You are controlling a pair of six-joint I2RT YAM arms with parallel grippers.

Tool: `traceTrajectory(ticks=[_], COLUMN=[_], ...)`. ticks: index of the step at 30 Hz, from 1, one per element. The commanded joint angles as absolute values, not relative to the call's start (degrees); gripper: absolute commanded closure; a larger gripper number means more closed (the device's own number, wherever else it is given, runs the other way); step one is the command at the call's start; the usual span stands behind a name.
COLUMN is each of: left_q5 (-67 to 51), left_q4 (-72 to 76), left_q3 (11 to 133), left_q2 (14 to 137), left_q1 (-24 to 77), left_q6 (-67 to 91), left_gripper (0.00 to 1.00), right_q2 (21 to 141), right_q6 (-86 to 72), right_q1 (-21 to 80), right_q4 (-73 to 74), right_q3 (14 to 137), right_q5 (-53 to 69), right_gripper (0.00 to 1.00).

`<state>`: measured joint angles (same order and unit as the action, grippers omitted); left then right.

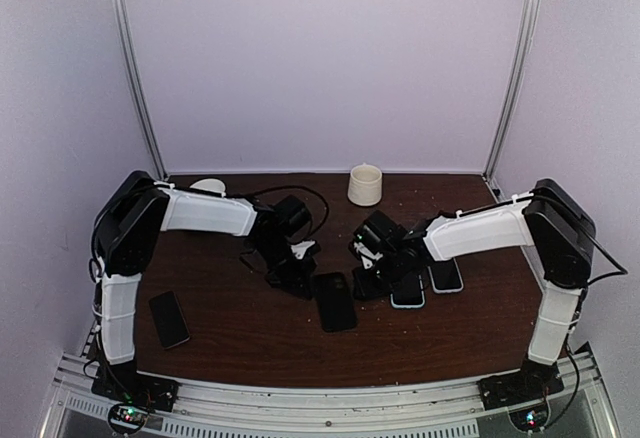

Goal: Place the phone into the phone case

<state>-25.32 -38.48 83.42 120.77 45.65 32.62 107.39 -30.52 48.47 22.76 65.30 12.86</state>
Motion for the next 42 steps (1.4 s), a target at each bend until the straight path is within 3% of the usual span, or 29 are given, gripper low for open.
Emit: traceTrajectory(ticks=[1, 15, 19, 25, 29, 31, 36, 40, 42], left_q5=[-24.15, -26.04, -20.3, -5.66, 1.21, 2.96, -4.08, -6.16, -6.8], left_q4=[-37.36, -37.36, -40.54, -47.26, -54.8, -59.25, -62.99, -62.5, -61.74], left_q3=[85.63, 89.09, 89.78, 77.23, 64.43, 59.3, 45.62, 41.04, 40.94], left_q2=[123.93, 126.05, 122.55, 106.13, 93.63, 88.02, 77.27, 72.55, 70.93], left_q1=[44.98, 45.68, 44.99, 37.22, 30.11, 26.5, 13.44, 8.8, 8.79], left_q6=[31.38, 30.37, 29.11, 35.2, 40.72, 44.27, 48.74, 49.63, 50.12], left_gripper=[0.99, 0.98, 0.96, 0.52, 0.41, 0.4, 0.33, 0.05, 0.02], right_q2=[105.23, 100.94, 99.41, 97.05, 95.8, 95.34, 95.78, 96.07, 95.92], right_q6=[-32.46, -31.09, -29.87, -26.94, -25.12, -24.19, -22.05, -21.63, -21.7], right_q1=[48.69, 48.62, 48.57, 48.6, 48.64, 48.65, 48.53, 48.53, 48.54], right_q4=[21.42, 25.27, 27.83, 31.74, 32.7, 32.53, 32.32, 32.29, 32.08], right_q3=[62.68, 60.15, 61.28, 62.39, 62.84, 62.85, 63.17, 62.51, 61.92], right_q5=[14.36, 9.66, 7.1, 0.94, -1.7, -2.17, -2.71, -3.24, -3.2], right_gripper=[0.79, 0.79, 0.77, 0.64, 0.61, 0.6, 0.58, 0.45, 0.41])
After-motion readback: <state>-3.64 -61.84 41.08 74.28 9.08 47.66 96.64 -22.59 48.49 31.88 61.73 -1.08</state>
